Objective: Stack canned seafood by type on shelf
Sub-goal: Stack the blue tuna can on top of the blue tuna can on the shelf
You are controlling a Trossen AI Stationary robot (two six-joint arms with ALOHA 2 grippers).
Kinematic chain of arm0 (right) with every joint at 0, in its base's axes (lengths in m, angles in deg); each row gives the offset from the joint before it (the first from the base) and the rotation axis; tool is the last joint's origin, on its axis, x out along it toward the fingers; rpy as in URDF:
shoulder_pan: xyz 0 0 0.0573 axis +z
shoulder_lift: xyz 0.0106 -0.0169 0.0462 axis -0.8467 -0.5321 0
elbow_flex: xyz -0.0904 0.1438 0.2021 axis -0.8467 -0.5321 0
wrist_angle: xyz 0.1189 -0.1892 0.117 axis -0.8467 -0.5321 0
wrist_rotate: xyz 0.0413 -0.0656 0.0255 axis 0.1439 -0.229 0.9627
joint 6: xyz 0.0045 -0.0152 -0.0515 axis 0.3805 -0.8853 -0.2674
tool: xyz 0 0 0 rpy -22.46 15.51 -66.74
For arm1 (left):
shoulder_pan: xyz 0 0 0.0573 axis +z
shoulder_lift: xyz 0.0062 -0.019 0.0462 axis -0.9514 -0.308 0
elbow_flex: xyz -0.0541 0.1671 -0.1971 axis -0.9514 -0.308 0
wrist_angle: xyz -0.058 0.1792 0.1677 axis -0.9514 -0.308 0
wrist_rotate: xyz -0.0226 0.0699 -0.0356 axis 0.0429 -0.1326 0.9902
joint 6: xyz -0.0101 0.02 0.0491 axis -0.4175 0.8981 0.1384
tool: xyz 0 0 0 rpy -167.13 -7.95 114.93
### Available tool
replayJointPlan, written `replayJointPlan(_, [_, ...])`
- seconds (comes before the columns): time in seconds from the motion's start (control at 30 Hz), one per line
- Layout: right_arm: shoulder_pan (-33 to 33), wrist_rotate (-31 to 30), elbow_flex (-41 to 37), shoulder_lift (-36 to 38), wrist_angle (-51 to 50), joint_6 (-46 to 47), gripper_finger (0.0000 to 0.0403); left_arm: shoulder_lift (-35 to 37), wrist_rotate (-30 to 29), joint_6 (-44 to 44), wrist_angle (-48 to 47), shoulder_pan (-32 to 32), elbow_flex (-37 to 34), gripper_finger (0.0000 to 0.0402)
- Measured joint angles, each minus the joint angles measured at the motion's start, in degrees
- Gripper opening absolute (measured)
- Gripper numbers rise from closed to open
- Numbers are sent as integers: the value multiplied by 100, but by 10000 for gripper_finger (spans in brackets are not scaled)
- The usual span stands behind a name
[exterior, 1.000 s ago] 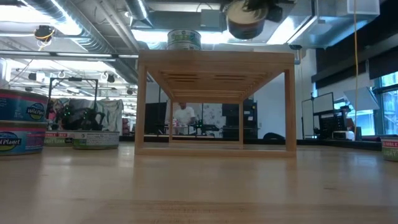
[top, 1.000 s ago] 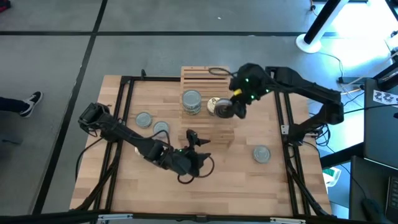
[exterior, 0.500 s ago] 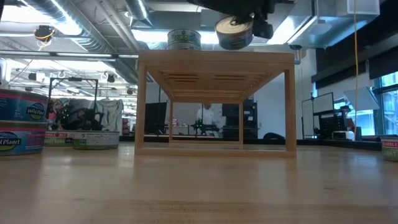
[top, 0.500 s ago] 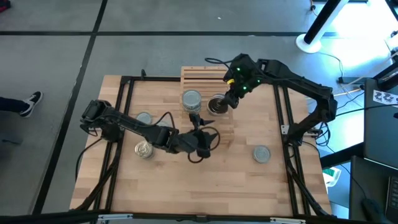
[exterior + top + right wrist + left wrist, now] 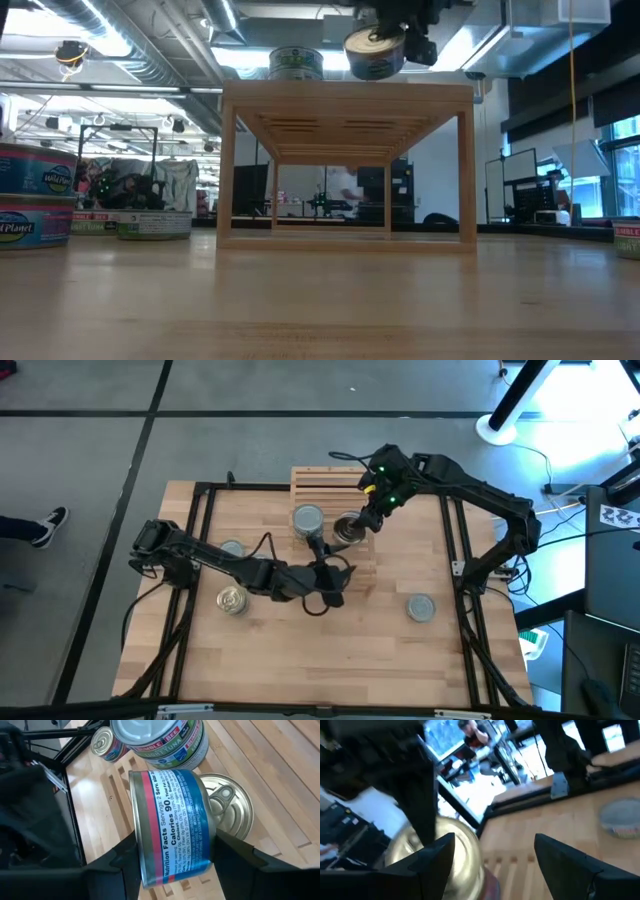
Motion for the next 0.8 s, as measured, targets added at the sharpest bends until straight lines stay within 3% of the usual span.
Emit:
replayJointPlan(0.2, [3,101,-4,-140,8,-3,195,0,-298,344,295,197,0,272])
replayJointPlan(0.8, [3,99,-4,-198,114,-59,195,0,-305,102,-42,730,0,272])
